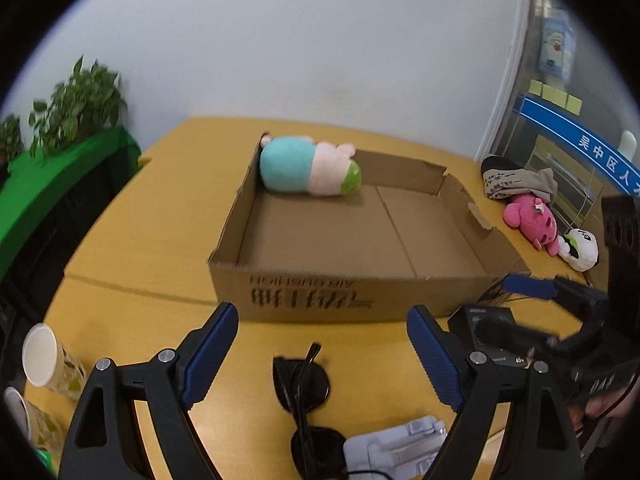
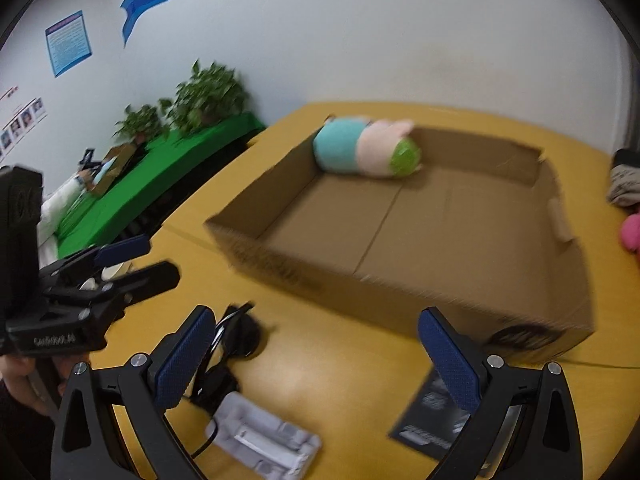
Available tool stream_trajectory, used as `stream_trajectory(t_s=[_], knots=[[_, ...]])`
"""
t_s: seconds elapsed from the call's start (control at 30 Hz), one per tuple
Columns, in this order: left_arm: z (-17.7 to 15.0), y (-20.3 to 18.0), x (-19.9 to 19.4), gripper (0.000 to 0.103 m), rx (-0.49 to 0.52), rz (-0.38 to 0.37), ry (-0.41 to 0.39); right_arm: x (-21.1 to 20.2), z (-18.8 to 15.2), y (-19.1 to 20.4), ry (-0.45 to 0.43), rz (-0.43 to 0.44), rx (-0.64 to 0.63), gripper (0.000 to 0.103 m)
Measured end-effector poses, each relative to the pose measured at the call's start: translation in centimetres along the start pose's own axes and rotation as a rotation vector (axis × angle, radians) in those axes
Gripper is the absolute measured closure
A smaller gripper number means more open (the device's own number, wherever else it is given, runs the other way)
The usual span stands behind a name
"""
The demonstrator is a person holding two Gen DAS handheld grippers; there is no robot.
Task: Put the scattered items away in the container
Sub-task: 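Move the left gripper back toward the black sunglasses on the table, then close the left gripper on the black sunglasses' frame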
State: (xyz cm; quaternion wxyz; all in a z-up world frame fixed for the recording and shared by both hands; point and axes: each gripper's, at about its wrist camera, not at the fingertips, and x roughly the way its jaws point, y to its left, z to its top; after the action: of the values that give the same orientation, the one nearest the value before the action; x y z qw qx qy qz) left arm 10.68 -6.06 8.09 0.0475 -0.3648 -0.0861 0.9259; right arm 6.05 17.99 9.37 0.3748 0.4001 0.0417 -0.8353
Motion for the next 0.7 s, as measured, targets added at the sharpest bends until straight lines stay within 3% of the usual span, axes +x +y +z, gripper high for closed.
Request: stream_trajectory(t_s=[0.23, 0.47, 0.5, 0.6, 0.7], knots=[[-2.4, 3.9, 3.4, 0.017, -0.099, -0.045, 0.156, 5.7, -3.3, 4.2, 0.142, 0.159, -0.022, 0.000], [-4.3, 5.0, 6.8, 0.024, -0.116, -0.096, 0.267, 9.7, -5.4, 6.7, 0.238, 0.198, -0.039, 0.004], [-4.5, 5.1, 7.2, 0.030, -0.109, -0.103, 0.287, 10.0, -5.6, 6.9, 0.243, 0.202, -0.040, 0.006], [-5.1, 5.5, 8.6, 0.064, -0.119, -0.127, 0.345, 11.0, -6.1, 7.7, 0.253, 0.197, -0.053, 0.019], [-5.8, 5.9, 9.6, 0.073, -0.147, -0.152, 0.381, 12.1, -6.2, 7.9, 0.269, 0.198, -0.050, 0.039]])
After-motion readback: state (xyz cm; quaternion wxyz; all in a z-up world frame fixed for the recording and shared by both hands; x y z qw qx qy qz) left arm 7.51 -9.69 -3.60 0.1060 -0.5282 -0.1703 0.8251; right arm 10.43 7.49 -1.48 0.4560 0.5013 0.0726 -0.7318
